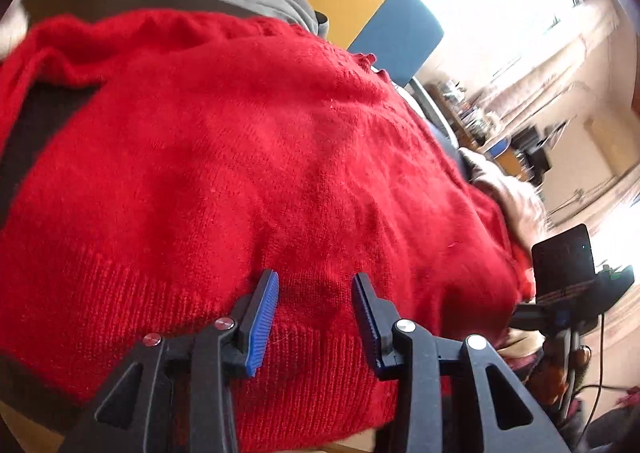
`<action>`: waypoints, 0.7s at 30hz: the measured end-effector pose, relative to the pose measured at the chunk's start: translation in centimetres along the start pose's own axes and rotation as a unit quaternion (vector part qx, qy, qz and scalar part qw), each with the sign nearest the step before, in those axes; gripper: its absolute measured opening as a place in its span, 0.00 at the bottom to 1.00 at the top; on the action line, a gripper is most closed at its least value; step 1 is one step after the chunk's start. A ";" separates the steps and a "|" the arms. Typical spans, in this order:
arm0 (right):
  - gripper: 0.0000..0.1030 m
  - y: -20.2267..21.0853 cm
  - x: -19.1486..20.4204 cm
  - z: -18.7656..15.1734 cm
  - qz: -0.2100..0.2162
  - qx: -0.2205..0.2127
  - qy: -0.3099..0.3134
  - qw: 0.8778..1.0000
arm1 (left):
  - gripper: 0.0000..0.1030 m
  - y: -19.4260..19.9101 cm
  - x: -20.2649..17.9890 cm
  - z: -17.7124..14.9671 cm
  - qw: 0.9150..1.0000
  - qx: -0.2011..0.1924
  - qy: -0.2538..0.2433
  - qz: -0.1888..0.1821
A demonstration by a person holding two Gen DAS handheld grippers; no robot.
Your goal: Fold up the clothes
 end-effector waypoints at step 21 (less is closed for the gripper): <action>1.00 6.2 -6.3 11.5 -0.285 -0.133 0.023 0.949 | 0.35 0.1 -0.2 0.5 0.999 -0.015 -0.021 0.028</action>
Point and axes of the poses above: each gripper's, at about its wrist camera, not at the fingertips, and y roughly against the way its jaws point, x to its left, z to its top, the point moved 10 cm from there along -y, roughly the way its jaws point, and after that the axes turned 7 degrees about -y, right-handed, at the moved point
